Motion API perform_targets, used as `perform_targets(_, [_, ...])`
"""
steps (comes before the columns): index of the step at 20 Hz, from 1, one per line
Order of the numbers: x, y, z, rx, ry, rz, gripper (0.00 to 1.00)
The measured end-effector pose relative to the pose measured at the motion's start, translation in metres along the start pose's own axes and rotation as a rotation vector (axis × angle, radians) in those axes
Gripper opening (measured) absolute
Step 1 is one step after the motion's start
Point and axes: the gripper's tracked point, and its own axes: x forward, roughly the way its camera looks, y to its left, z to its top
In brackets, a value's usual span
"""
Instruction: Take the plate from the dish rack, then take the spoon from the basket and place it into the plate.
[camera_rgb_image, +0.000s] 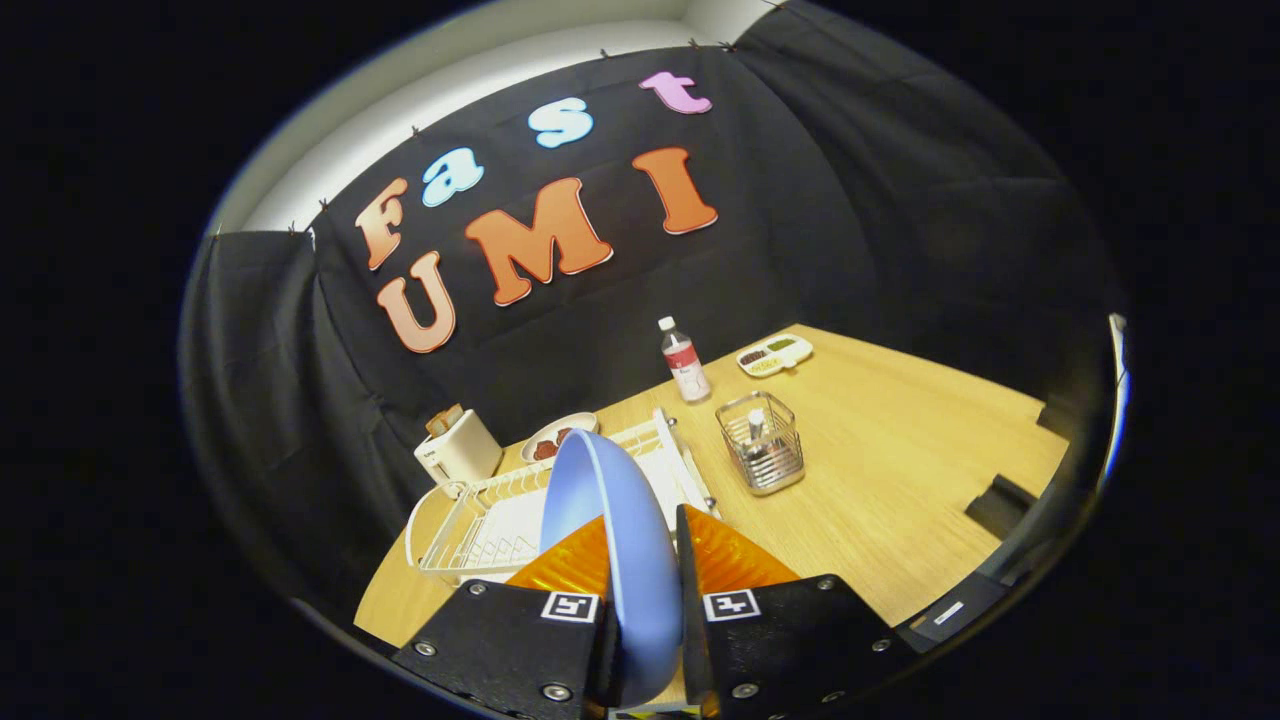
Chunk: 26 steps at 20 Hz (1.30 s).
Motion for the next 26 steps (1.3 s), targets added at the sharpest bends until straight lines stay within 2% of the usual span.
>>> perform_targets(8, [0.019, -0.023, -0.072, 0.177, 0.123, 0.022, 0.24])
perform_targets(17, [0.039, -0.026, -0.107, 0.237, 0.192, 0.031, 0.24])
perform_targets(21, [0.044, -0.035, -0.117, 0.216, 0.210, -0.013, 0.28])
perform_targets(23, [0.042, -0.036, -0.112, 0.187, 0.200, -0.016, 0.32])
perform_targets(25, [0.042, -0.041, -0.100, 0.104, 0.168, -0.037, 0.45])
perform_targets(26, [0.041, -0.045, -0.091, 0.054, 0.143, -0.054, 0.56])
